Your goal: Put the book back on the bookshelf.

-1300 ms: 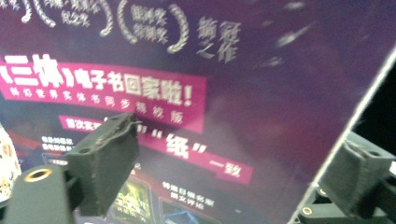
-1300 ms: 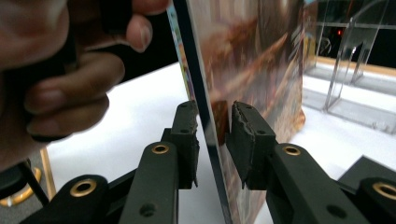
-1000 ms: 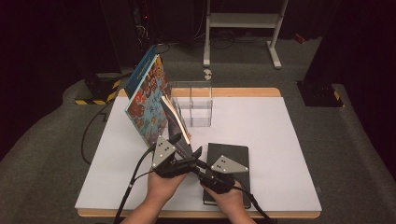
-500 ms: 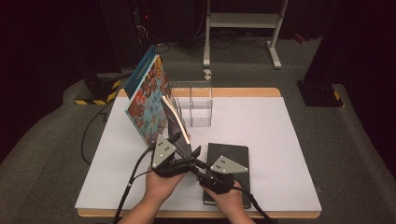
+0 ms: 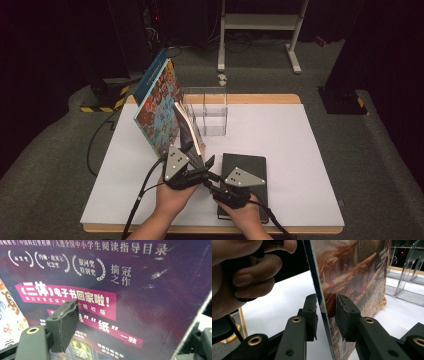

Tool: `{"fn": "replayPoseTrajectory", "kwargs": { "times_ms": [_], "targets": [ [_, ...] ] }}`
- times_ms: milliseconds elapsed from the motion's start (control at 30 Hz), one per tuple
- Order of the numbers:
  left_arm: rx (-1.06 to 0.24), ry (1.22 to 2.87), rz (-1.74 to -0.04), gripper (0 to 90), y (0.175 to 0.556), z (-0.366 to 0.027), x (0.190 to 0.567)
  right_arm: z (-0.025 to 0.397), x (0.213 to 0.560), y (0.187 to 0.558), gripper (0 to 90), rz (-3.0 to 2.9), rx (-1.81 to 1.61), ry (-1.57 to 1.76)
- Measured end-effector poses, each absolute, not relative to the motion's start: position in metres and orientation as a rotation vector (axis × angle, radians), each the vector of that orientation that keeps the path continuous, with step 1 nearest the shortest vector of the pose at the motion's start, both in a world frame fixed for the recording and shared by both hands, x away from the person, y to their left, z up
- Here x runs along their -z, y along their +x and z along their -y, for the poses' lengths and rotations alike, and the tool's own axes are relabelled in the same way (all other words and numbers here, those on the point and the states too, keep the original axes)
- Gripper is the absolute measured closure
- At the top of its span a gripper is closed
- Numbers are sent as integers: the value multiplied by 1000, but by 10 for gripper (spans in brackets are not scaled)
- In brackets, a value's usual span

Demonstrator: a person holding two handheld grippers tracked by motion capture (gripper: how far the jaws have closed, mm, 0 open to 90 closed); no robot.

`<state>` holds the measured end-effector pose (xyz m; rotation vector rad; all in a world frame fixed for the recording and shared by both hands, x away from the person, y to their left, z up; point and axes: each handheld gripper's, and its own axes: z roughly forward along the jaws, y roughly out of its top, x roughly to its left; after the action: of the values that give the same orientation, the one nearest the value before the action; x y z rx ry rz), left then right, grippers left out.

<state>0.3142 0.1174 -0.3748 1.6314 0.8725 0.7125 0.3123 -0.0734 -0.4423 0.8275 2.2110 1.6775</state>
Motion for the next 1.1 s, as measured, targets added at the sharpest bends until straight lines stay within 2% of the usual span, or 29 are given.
{"fn": "replayPoseTrajectory", "kwargs": {
  "times_ms": [233, 400, 600, 867, 1100],
  "targets": [
    [-718, 1627, -881, 198, 314, -114, 375, 71, 442, 312, 691, -2224, -1681, 818],
    [-729, 1632, -870, 289, 314, -118, 375, 74, 442, 311, 668, -2236, -1673, 818],
    [-737, 1635, -855, 328, 313, -120, 374, 87, 441, 306, 653, -2222, -1634, 822],
    [-766, 1652, -836, 417, 308, -121, 373, 122, 440, 306, 642, -2122, -1585, 875],
    [-782, 1675, -826, 534, 305, -125, 371, 156, 447, 318, 631, -2014, -1508, 980]
  ]
}}
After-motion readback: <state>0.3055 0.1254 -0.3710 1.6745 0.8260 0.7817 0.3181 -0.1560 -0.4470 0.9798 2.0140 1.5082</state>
